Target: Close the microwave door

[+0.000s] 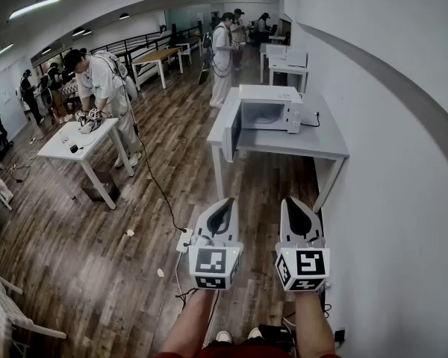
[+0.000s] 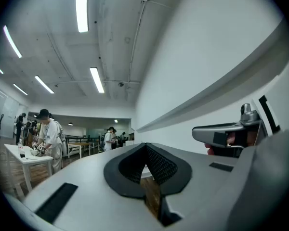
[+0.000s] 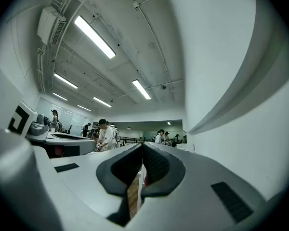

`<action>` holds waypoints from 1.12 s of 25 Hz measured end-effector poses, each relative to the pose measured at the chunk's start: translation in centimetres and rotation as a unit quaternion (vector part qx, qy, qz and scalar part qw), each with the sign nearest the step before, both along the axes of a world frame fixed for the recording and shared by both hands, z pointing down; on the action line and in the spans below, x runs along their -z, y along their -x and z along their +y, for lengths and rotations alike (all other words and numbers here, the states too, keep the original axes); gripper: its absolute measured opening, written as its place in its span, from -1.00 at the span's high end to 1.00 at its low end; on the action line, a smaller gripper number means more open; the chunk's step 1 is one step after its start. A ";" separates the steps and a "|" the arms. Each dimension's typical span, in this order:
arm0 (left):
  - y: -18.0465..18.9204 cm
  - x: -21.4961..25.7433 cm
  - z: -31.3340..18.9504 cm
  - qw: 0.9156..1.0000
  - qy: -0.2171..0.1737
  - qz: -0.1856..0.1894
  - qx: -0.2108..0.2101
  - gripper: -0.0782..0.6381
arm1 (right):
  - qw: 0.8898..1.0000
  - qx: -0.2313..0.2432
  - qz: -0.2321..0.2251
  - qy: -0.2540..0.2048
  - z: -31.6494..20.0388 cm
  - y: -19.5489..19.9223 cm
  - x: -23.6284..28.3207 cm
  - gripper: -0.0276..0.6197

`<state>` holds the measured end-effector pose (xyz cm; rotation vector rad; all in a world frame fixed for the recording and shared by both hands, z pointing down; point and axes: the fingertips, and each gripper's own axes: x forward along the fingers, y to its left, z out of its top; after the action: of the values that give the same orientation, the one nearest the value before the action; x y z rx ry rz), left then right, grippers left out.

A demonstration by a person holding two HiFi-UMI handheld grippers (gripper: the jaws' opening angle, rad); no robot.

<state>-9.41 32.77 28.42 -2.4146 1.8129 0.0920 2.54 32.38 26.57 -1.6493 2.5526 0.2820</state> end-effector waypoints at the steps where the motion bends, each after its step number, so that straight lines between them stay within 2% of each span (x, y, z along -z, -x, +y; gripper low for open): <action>1: -0.1 0.2 0.1 1.000 -0.001 -0.001 0.001 0.71 | 1.000 0.000 0.000 0.000 0.1 -0.1 0.0 0.83; 20: -6.4 -1.6 -1.1 1.000 0.009 -0.006 0.007 0.71 | 1.000 0.001 -0.026 0.006 -1.4 -6.6 -1.3 0.83; 28: -7.2 -1.6 -3.2 1.000 0.010 -0.007 0.022 0.71 | 0.999 0.006 -0.036 0.007 -3.6 -8.3 -1.3 0.83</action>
<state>-2.17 29.55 30.07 -2.3818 1.8684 0.0544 10.79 28.78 27.92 -1.6173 2.5174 0.2016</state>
